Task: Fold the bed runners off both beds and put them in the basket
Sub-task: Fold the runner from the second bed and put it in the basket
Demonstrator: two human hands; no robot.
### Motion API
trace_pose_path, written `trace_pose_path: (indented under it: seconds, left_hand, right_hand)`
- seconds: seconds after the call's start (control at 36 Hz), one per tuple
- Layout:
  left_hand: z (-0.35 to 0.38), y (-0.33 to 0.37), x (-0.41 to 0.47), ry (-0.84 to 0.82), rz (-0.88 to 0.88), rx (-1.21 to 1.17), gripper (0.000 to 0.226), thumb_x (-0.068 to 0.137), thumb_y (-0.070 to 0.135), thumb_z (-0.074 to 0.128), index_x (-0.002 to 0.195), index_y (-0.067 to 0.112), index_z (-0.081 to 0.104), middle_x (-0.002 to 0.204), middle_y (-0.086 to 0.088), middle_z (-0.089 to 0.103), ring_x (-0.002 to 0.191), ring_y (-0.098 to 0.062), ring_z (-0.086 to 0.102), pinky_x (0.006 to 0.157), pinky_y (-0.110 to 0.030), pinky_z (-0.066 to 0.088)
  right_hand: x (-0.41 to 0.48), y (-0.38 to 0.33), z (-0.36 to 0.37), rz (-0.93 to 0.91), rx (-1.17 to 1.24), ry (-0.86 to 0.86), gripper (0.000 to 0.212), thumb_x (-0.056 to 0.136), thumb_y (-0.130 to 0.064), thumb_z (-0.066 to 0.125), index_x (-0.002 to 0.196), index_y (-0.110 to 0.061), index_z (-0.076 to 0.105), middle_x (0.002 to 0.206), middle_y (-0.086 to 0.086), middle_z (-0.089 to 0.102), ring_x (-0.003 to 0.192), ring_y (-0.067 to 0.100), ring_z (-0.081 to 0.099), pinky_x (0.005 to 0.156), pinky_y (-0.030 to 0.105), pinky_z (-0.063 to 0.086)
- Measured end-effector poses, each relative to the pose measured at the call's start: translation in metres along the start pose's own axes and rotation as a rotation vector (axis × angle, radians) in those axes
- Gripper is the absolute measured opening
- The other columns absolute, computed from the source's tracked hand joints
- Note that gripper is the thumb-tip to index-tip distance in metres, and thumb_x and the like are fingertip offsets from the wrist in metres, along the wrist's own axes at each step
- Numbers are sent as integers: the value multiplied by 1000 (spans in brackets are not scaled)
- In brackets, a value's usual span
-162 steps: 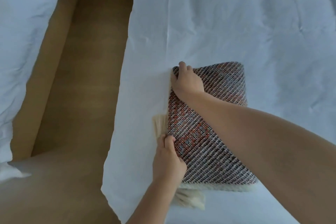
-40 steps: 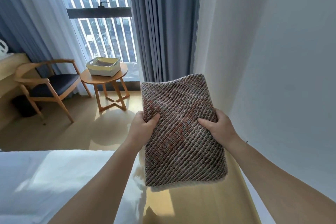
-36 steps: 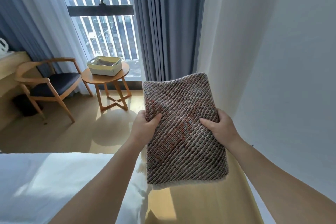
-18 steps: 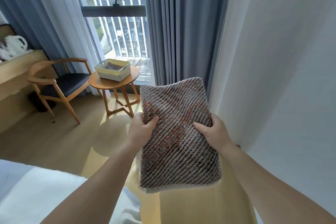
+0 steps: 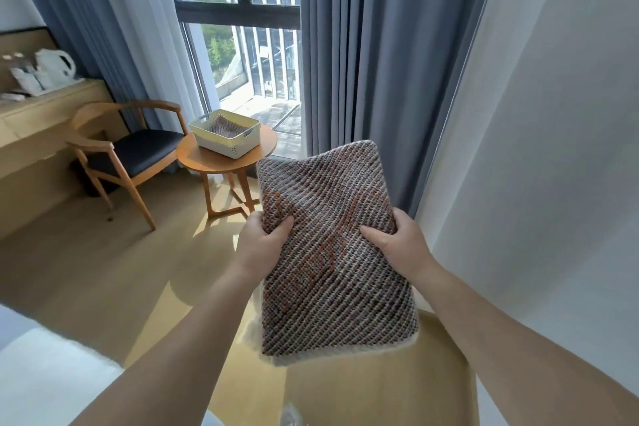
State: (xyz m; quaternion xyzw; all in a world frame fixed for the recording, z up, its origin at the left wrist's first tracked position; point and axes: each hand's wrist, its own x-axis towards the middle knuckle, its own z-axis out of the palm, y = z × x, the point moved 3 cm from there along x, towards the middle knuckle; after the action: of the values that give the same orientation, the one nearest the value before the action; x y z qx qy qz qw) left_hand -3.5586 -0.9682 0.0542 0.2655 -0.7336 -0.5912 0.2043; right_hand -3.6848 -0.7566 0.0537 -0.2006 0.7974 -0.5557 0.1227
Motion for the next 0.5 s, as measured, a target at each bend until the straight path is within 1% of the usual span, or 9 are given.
trace_pose_path:
  seconds: [0.06, 0.17, 0.22, 0.25, 0.33, 0.42, 0.44, 0.47, 0.5]
  left_hand:
    - [0, -5, 26, -2, -19, 1, 28, 89, 34, 64, 111, 22, 51, 100, 9, 64, 91, -7, 62, 71, -22, 49]
    - [-4, -16, 92, 19, -11, 13, 39, 84, 39, 66, 115, 18, 55, 106, 3, 68, 96, -13, 66, 82, -34, 54]
    - [-8, -19, 129, 13, 2, 18, 38, 86, 38, 65, 118, 19, 56, 107, 5, 68, 97, -12, 65, 83, -32, 52]
    - [-10, -18, 147, 4, 1, 22, 36, 86, 37, 65, 117, 19, 57, 107, 6, 68, 98, -11, 64, 83, -31, 51]
    - [-19, -18, 198, 11, -1, 50, 37, 85, 40, 65, 115, 20, 58, 106, 6, 69, 97, -11, 65, 82, -30, 50]
    - [-31, -16, 246, 31, -8, 67, 26, 89, 29, 64, 109, 17, 55, 100, 7, 66, 92, -6, 61, 69, -18, 44]
    - [-34, -15, 262, 28, -20, 58, 24, 89, 27, 64, 109, 17, 54, 100, 7, 65, 91, -5, 61, 67, -16, 43]
    - [-38, -17, 279, 20, -39, 50, 25, 89, 27, 65, 109, 18, 54, 101, 6, 65, 92, -6, 62, 69, -17, 45]
    - [-41, -20, 295, 16, -42, 46, 28, 87, 31, 66, 110, 19, 55, 103, 5, 66, 94, -8, 63, 73, -22, 49]
  right_hand:
    - [27, 0, 7, 3, -17, -13, 48, 82, -34, 73, 125, -19, 57, 109, -8, 66, 97, 7, 63, 89, 32, 53]
    - [89, -2, 26, 4, -60, -22, 45, 83, -34, 72, 123, -20, 58, 111, -7, 65, 99, 10, 62, 88, 29, 50]
    - [124, -4, 38, -1, -56, -27, 41, 84, -32, 72, 121, -20, 58, 109, -7, 65, 97, 9, 62, 83, 25, 49]
    - [142, -5, 45, 0, -51, -27, 40, 84, -31, 72, 120, -20, 59, 109, -7, 66, 96, 9, 62, 83, 26, 50]
    - [195, -7, 65, 19, -32, -23, 39, 83, -29, 74, 119, -20, 61, 107, -7, 68, 97, 11, 64, 89, 36, 54]
    - [245, -11, 86, 40, -20, -20, 40, 81, -28, 75, 117, -20, 62, 106, -7, 69, 97, 13, 66, 91, 41, 54]
    - [260, -12, 93, 44, -9, -23, 39, 81, -28, 75, 117, -21, 62, 106, -7, 69, 97, 13, 66, 91, 42, 54]
    - [275, -14, 100, 46, 1, -30, 39, 81, -28, 75, 117, -21, 62, 106, -6, 69, 97, 14, 66, 91, 42, 55]
    - [289, -15, 106, 48, 9, -33, 40, 81, -28, 75, 117, -21, 62, 107, -6, 69, 98, 14, 66, 91, 43, 55]
